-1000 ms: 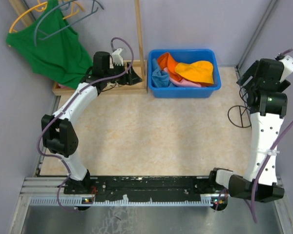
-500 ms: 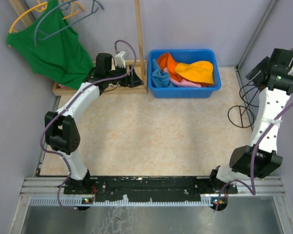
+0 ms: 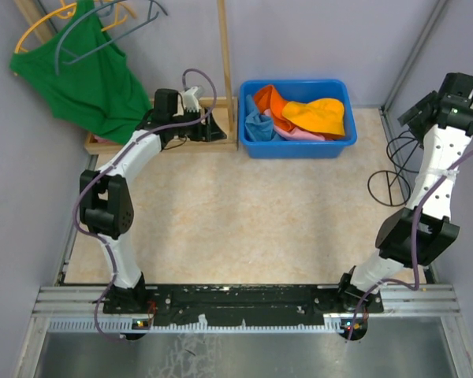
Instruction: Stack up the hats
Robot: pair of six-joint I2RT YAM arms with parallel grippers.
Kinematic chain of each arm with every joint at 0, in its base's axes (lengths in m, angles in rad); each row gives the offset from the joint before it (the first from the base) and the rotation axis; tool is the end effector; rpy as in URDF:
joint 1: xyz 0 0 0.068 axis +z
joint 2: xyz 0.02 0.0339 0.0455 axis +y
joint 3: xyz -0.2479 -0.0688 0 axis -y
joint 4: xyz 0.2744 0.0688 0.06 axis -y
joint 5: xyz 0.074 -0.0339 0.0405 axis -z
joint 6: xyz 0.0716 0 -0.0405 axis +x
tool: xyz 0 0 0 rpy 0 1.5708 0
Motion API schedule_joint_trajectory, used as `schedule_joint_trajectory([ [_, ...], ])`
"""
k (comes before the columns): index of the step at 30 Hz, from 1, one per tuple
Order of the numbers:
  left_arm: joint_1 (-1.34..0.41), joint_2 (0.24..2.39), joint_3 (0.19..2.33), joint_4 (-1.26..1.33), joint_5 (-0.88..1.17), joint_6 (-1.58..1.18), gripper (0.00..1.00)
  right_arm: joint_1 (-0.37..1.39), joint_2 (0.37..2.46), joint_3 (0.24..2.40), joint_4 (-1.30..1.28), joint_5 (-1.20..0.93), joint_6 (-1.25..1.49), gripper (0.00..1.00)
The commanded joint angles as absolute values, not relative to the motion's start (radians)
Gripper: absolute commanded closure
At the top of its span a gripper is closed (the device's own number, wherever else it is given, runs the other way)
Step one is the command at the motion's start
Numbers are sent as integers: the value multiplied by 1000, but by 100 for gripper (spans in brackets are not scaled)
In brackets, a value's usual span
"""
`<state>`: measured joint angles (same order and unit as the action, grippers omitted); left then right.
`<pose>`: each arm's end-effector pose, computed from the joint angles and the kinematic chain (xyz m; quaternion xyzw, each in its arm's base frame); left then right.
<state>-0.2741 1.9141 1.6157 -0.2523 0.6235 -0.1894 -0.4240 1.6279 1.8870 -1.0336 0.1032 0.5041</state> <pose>0.4661 -0.1745 0.2545 0.1848 0.8236 -0.3673 0.3908 0.3504 -0.1663 0.3877 0.4299 0.8143 -0.0320 0.3888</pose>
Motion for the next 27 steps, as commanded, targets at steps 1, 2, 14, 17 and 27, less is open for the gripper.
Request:
schedule_joint_trajectory([
  [1,-242,1945,1663,-235,674,-199,27,-433,1640,1908,-989,76,554,29],
  [2,-236,1952,1665,-233,679,-206,27,-434,1643,1903,-985,73,559,30],
  [14,-200,2020,1712,-230,728,-245,29,-431,1645,1803,-929,102,553,34],
  [17,-199,2026,1718,-229,729,-247,30,-432,1645,1785,-906,116,543,42],
  [27,-199,2035,1728,-239,718,-242,30,-433,1677,1734,-850,155,516,59],
])
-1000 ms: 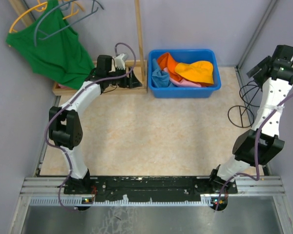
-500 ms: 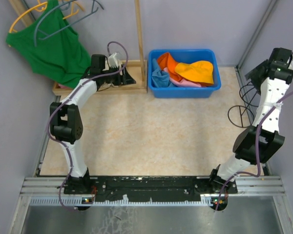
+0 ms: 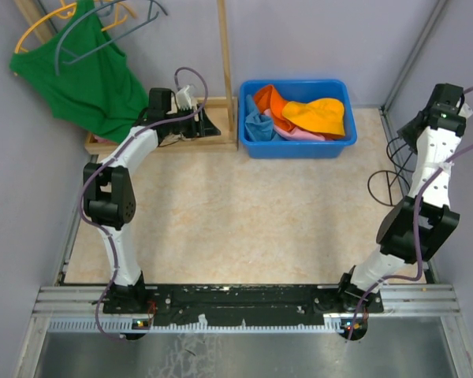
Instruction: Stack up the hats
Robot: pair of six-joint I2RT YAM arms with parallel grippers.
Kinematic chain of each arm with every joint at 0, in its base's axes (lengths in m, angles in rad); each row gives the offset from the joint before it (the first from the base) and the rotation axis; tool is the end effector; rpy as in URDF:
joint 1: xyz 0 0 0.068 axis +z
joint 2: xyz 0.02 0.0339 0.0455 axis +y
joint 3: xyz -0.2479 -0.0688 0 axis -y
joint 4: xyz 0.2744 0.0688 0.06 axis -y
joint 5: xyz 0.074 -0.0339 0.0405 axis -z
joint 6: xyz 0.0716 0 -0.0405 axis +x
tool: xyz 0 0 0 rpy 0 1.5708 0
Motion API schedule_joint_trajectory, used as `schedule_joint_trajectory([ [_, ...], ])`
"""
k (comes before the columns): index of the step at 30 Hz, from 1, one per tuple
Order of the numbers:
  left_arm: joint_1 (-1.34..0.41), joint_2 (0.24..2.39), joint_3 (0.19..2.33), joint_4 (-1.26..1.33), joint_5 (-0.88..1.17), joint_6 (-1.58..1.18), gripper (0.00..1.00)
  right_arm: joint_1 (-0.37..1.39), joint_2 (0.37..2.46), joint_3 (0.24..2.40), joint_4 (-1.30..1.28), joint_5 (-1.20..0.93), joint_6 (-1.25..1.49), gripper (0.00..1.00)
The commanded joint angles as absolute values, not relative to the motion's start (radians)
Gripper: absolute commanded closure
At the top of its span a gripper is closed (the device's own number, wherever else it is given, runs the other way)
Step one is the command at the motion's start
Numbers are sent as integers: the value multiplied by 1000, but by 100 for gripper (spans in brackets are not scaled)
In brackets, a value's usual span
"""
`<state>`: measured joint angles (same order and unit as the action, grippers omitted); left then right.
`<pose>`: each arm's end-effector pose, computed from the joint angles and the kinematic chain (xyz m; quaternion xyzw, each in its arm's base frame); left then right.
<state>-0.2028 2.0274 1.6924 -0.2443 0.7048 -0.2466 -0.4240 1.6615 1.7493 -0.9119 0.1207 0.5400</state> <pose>0.4958 -0.1493 0.2321 0.1461 0.8290 -0.3954 0.3676 0.3693 -0.1762 0.3377 0.4503 0.8133 -0.0350 0.3667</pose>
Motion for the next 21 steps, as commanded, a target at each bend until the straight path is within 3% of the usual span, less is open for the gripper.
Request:
schedule_joint_trajectory([
  [1,-199,2034,1727,-239,717,-241,30,-432,1675,1731,-847,158,515,62],
  [9,-198,2026,1726,-242,707,-243,30,-433,1662,1722,-854,148,501,98],
  [21,-199,1997,1745,-278,681,-254,31,-426,1489,1606,-916,2,482,100],
])
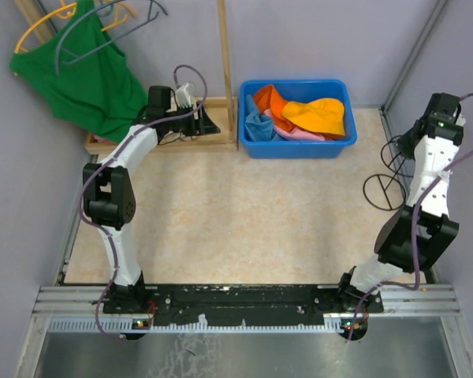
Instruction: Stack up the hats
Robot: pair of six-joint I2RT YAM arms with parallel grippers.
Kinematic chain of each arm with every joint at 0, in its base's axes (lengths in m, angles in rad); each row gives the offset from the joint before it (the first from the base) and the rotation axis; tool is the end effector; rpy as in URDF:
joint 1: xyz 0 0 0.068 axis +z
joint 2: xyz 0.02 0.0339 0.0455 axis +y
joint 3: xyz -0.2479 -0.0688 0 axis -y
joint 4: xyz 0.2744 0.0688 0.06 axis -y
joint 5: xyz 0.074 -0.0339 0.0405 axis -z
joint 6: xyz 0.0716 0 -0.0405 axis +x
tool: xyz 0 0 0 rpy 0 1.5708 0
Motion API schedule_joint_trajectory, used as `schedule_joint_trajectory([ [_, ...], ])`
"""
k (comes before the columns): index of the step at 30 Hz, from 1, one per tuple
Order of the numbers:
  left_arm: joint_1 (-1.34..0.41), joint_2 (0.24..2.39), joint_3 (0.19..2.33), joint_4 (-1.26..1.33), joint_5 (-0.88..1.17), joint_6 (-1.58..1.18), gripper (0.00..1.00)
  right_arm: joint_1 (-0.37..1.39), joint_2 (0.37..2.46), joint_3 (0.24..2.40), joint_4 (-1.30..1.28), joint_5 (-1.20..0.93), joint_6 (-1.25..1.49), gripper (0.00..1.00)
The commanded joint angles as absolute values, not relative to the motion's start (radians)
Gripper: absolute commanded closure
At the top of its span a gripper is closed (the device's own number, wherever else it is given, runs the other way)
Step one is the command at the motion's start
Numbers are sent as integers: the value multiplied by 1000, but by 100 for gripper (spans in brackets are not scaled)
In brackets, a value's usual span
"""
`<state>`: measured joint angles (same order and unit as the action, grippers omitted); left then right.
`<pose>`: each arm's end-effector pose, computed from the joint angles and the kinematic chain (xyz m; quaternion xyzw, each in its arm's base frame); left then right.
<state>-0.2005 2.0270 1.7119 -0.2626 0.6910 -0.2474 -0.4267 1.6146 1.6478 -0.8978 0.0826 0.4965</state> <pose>0.4975 -0.1477 0.2375 0.1419 0.8308 -0.3899 0.3709 0.3594 -0.1699 0.3196 0.4303 0.8330 -0.0267 0.3467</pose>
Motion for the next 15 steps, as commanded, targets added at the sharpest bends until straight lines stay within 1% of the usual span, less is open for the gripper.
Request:
schedule_joint_trajectory([
  [1,-199,1988,1740,-281,677,-256,31,-414,1461,1582,-914,-11,474,100],
  [6,-199,1922,1674,-270,656,-259,31,-286,1351,1480,-908,-17,460,100],
  [12,-201,1831,1570,-255,628,-252,32,-42,1207,1335,-853,20,517,100],
  [15,-201,1783,1517,-255,607,-242,31,73,1131,1231,-767,16,549,100],
])
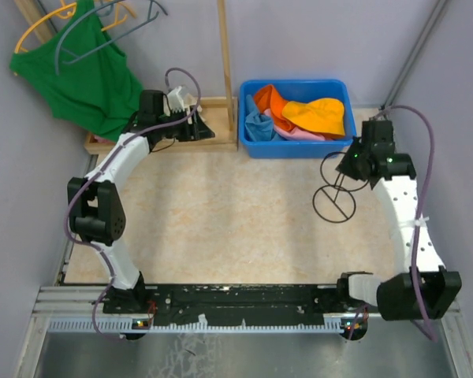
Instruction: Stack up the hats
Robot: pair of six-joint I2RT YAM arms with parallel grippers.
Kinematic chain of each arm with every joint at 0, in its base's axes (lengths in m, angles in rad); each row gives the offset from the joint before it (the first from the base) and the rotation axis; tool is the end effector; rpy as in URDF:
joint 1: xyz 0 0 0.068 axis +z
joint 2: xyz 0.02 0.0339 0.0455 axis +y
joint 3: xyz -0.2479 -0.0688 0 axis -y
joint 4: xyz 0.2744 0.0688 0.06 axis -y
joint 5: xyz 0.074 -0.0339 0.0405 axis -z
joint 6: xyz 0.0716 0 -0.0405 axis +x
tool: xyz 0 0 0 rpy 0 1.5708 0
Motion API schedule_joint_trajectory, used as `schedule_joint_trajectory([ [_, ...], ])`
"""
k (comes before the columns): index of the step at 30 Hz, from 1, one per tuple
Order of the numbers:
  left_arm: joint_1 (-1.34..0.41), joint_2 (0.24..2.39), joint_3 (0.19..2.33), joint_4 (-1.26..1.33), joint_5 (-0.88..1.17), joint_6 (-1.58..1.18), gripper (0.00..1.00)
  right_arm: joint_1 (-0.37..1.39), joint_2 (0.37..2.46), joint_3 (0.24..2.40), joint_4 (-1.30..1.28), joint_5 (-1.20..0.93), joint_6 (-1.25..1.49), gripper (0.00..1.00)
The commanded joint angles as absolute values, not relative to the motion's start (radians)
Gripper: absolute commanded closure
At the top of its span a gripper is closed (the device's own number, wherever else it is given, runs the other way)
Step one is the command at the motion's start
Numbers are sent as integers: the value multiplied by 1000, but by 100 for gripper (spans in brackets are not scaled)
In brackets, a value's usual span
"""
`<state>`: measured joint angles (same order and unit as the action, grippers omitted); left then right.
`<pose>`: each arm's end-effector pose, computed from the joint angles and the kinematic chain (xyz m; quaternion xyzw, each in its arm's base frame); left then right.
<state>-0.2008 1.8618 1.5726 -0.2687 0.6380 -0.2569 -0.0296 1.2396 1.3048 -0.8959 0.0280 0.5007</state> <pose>0.4646 -0.1381 0.2606 0.1288 0.8343 -0.3716 0.3864 0.3073 -0.0111 0.3182 0.2492 0.8983 0.0717 0.3547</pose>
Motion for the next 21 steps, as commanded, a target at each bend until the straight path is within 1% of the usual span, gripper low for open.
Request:
schedule_joint_trajectory([
  [1,-201,1769,1501,-255,596,-236,32,106,1111,1192,-739,13,570,100],
  [3,-199,1741,1480,-262,577,-227,31,174,1090,1160,-706,7,598,100],
  [6,-199,1705,1463,-278,555,-220,31,326,1097,1174,-693,70,628,100],
  [10,-199,1677,1462,-285,541,-228,31,518,1141,1212,-662,102,674,100],
  [13,-199,1659,1462,-291,524,-231,31,618,1191,1245,-632,129,678,100],
  [16,-199,1640,1457,-296,515,-236,31,681,1241,1267,-596,147,664,100],
  [21,-199,1611,1448,-307,494,-235,31,708,1276,1277,-555,133,673,100],
])
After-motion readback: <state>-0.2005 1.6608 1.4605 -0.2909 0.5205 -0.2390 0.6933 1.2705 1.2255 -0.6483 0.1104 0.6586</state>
